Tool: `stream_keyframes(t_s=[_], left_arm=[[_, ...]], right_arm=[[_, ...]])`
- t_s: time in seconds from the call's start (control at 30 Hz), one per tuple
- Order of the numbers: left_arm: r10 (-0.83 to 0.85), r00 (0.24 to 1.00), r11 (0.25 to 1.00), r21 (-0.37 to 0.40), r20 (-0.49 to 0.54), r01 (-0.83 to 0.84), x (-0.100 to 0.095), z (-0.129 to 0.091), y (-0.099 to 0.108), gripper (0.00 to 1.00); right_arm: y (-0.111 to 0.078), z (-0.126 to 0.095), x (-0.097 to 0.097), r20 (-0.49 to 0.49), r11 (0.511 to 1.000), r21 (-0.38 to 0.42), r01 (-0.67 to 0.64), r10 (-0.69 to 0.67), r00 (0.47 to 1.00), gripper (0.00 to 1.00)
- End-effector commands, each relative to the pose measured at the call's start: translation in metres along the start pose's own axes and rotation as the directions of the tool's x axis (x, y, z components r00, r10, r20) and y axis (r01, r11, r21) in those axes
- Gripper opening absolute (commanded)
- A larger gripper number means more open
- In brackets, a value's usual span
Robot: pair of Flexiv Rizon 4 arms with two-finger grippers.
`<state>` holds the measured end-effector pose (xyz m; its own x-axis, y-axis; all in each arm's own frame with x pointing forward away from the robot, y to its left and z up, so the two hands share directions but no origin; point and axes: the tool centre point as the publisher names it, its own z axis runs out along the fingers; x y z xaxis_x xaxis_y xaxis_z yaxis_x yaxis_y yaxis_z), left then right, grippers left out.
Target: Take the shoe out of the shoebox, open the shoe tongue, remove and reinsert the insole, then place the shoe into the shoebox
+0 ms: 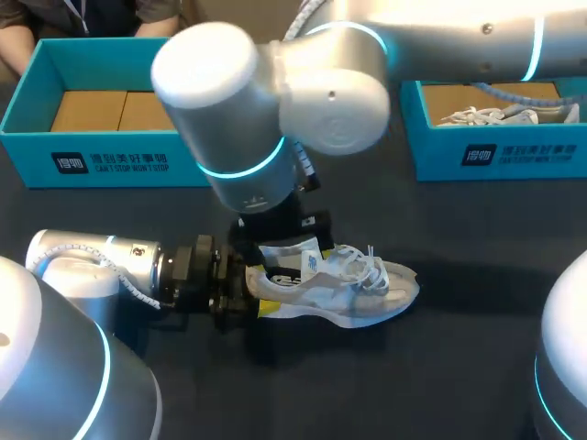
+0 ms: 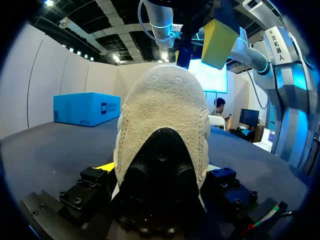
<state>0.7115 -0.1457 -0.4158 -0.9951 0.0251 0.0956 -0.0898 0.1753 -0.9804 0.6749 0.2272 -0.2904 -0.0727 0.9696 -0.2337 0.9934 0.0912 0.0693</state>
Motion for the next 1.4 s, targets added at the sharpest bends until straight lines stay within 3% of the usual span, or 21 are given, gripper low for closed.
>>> stream_keyframes(t_s=[0.03,0.83,1.4], left_arm=[[0.000,1.000,1.000,-0.001,0.006,0.000,0.001,0.000,-0.001,0.00],[0.000,1.000,1.000,-0.001,0.006,0.000,0.001,0.000,-0.001,0.00],[0.000,1.000,1.000,-0.001,0.006,0.000,0.001,0.000,-0.001,0.00]], right_arm=[[-0.003,0.008,0.006,0.189,0.690,-0.086,-0.718,0.719,0.669,1.00],[0.012,0.050,-0.024,0.155,0.596,-0.113,-0.795,0.801,0.578,1.00],[0.013,0.067,-0.049,0.155,0.499,-0.154,-0.853,0.865,0.478,1.00]])
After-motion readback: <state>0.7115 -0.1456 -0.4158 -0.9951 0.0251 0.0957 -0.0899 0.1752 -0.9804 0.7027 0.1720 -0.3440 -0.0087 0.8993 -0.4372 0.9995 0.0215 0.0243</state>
